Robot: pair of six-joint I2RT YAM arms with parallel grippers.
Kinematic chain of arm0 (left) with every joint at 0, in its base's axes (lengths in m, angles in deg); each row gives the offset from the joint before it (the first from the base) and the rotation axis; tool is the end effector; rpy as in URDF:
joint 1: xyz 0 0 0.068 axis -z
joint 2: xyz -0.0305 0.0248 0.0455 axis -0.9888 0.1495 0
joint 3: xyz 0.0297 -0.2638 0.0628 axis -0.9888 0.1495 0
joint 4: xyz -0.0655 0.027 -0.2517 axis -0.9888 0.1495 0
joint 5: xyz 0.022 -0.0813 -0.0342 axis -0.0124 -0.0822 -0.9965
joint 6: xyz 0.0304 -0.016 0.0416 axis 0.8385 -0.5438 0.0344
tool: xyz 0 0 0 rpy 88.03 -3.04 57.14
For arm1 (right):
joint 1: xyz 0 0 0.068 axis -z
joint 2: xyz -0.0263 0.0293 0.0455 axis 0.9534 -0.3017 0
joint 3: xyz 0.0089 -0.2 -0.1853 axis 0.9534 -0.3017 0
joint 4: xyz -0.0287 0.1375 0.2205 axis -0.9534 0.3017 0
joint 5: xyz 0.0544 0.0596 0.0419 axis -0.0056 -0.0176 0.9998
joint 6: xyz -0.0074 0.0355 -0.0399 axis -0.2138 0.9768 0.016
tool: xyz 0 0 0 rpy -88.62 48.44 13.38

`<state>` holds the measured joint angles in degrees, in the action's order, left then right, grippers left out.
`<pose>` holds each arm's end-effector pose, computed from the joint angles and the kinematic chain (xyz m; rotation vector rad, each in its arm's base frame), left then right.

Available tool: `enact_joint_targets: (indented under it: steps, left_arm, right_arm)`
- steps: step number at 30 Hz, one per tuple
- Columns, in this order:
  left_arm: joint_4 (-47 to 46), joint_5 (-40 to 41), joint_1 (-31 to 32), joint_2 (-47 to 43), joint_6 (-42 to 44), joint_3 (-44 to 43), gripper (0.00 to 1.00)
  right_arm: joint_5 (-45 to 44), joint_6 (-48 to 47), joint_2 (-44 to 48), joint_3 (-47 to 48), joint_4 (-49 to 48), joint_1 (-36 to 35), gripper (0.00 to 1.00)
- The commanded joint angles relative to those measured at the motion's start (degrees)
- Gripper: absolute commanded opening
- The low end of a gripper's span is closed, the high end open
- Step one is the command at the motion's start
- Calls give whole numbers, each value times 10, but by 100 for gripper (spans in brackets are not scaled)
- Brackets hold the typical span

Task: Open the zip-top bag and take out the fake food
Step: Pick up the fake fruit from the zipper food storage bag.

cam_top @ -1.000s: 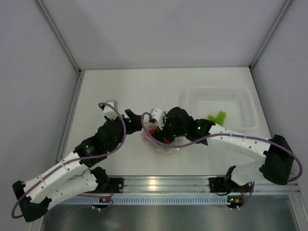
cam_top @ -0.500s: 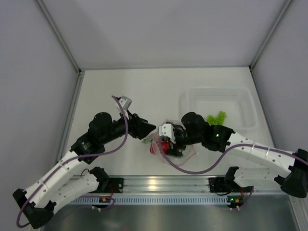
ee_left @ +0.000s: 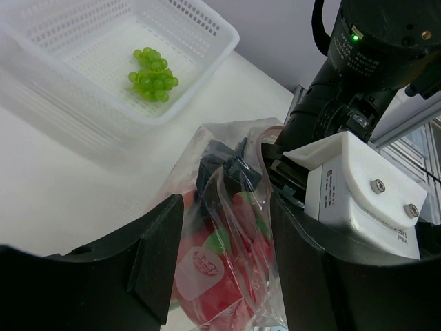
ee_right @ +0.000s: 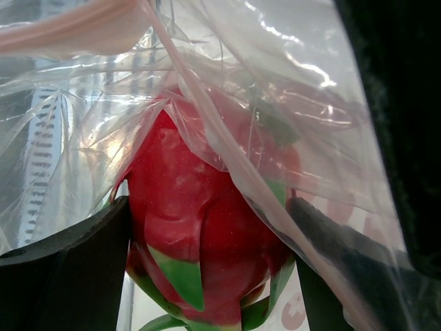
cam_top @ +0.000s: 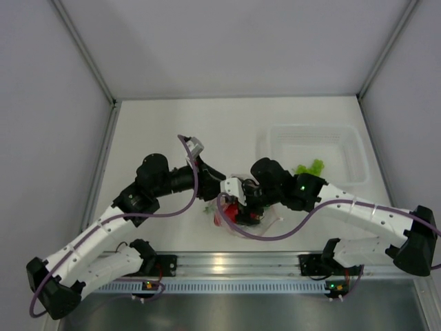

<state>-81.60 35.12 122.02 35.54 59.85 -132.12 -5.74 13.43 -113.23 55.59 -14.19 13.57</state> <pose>0.1399 -0.1439 0.3472 0.7052 1.6977 -1.2500 0.1190 0.2253 0.3022 -1.7651 1.5547 0.7612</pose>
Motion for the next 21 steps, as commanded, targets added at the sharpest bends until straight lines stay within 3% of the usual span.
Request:
enact_joint_targets:
  steps: [1, 3, 6, 7, 12, 15, 16, 17, 18, 19, 20, 21]
  left_arm:
    - [-43, -75, 5, -1, 18, -1, 60]
    - [-41, -70, 5, 0, 25, 1, 62]
    - [-34, -53, 5, 5, 32, 1, 39]
    - [-19, -48, 5, 13, 33, 2, 36]
    - [-18, -70, 6, 36, 30, 3, 54]
    - [-18, -75, 8, 44, 32, 0, 54]
    - [-18, -76, 8, 48, 33, 0, 51]
    - [-18, -80, 8, 51, 33, -1, 41]
    - [-18, -79, 9, 53, 32, -4, 16]
    - [-18, -76, 10, 55, 31, -5, 7]
    - [-18, -74, 9, 56, 30, -5, 0]
    - [-18, -67, 10, 56, 29, -7, 0]
  right_arm:
    - [-14, 29, 5, 30, -15, 4, 0]
    - [-29, 38, -2, 39, -9, 12, 0]
    - [-35, 46, -4, 44, -9, 17, 0]
    - [-43, 48, -4, 45, -14, 19, 0]
    - [-59, 58, -19, 60, -3, 31, 0]
    - [-60, 60, -23, 66, 0, 37, 0]
    - [-60, 61, -22, 66, -1, 36, 0]
    - [-61, 61, -21, 67, -2, 37, 0]
    - [-60, 62, -21, 68, -4, 36, 0]
    - [-57, 62, -21, 68, -5, 37, 0]
    - [-57, 63, -21, 67, -5, 37, 0]
    - [-58, 64, -21, 66, -8, 36, 0]
